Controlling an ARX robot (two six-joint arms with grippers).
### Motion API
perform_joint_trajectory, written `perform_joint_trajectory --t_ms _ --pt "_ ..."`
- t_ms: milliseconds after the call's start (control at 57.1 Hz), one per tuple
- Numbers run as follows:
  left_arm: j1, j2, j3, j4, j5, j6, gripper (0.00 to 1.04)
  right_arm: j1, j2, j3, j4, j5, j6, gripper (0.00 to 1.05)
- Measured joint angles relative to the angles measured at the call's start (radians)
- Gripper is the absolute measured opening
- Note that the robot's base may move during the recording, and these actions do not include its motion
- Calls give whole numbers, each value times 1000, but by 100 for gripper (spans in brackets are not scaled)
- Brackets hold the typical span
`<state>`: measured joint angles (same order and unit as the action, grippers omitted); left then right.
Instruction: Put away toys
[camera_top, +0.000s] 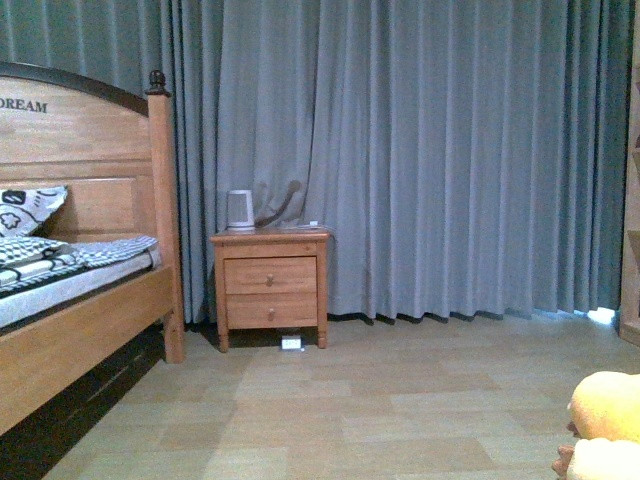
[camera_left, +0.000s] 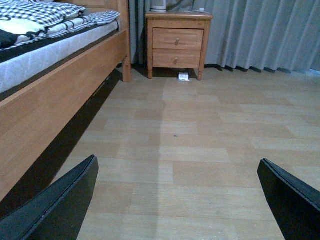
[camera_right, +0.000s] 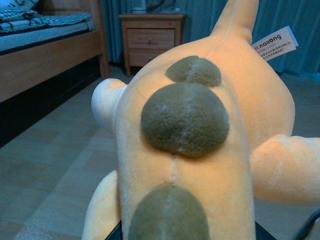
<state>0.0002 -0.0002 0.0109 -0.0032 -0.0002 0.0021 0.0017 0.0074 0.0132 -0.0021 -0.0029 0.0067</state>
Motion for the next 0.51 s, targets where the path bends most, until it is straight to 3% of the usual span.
perform_joint_trajectory --t_ms 508 --pt "0 0 0 0 0 0 99 -1 0 0 0 2 0 17"
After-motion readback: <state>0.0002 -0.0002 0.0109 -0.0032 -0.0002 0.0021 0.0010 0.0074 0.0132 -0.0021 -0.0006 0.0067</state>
